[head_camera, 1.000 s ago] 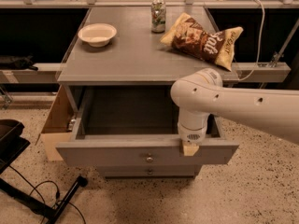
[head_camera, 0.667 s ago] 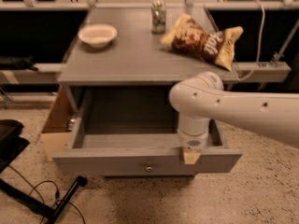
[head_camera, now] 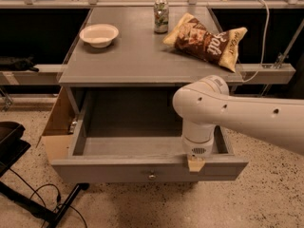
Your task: Open top drawer
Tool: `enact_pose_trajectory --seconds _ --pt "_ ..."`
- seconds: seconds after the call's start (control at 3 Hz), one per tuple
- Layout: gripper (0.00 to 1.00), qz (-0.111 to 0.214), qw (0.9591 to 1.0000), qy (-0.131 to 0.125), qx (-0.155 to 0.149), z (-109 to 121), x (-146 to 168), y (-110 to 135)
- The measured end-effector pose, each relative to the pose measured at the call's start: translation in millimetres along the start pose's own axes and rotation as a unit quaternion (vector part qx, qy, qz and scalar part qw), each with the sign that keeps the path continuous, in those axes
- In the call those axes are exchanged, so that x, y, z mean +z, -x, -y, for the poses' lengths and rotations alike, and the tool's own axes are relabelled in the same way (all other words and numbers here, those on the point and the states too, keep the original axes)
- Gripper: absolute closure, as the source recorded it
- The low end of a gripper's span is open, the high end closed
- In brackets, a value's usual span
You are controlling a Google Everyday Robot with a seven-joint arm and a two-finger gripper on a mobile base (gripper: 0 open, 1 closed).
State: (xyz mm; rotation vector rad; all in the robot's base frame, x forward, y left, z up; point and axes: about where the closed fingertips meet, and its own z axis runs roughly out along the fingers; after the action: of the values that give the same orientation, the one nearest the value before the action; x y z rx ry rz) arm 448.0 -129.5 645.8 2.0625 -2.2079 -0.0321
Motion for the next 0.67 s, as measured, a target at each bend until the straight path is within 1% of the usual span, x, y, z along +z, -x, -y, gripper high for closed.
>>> enact_pose_trajectory --seconds 0.33,0.67 --pt "1.0 -0.002 0.9999 0.014 -0.001 -17.2 -1.8 -4.3" --pt "1.0 -0.002 0.9999 0.014 -0.001 -17.0 -2.0 -4.3"
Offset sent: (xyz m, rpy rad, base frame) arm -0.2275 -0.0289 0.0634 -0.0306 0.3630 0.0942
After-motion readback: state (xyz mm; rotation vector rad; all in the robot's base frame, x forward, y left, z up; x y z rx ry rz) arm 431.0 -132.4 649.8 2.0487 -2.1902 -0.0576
